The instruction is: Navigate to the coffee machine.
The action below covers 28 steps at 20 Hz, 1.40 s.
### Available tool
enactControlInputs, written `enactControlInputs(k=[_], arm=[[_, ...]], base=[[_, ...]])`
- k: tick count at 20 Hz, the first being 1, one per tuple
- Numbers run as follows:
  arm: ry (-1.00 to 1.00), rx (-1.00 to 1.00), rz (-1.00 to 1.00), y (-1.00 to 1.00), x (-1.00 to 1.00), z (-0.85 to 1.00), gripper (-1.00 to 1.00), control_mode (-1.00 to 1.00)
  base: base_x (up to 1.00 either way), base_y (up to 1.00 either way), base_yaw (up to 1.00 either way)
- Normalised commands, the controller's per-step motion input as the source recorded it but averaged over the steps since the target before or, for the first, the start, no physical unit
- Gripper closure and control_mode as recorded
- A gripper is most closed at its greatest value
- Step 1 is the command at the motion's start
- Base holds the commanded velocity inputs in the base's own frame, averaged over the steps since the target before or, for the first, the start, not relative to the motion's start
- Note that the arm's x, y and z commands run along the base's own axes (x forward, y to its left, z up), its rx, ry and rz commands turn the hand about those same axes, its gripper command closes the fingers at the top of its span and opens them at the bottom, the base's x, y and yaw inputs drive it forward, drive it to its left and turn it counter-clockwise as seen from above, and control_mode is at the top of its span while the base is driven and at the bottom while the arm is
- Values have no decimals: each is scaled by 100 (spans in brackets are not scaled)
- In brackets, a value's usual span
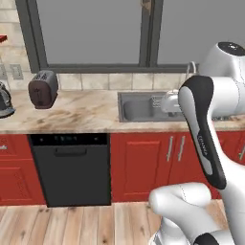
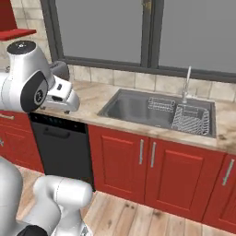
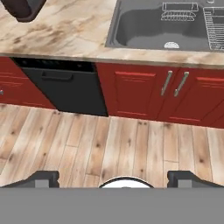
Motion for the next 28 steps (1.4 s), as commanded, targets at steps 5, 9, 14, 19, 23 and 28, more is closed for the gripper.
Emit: enactControlInputs(k=[5, 9, 14, 19, 23, 28], arm=[[0, 0, 0, 0, 0, 0, -100, 100], [0, 0, 0, 0, 0, 0, -100, 100], [0, 0, 0, 0, 0, 0, -100, 100], [0, 0, 0, 0, 0, 0, -100, 100], [0, 0, 0, 0, 0, 0, -100, 100], [0, 0, 0, 0, 0, 0, -100, 100]], base=[[6, 89, 52], [65, 100, 10], [76, 100, -16], [62, 100, -25], [52, 100, -23], [46, 100, -18]])
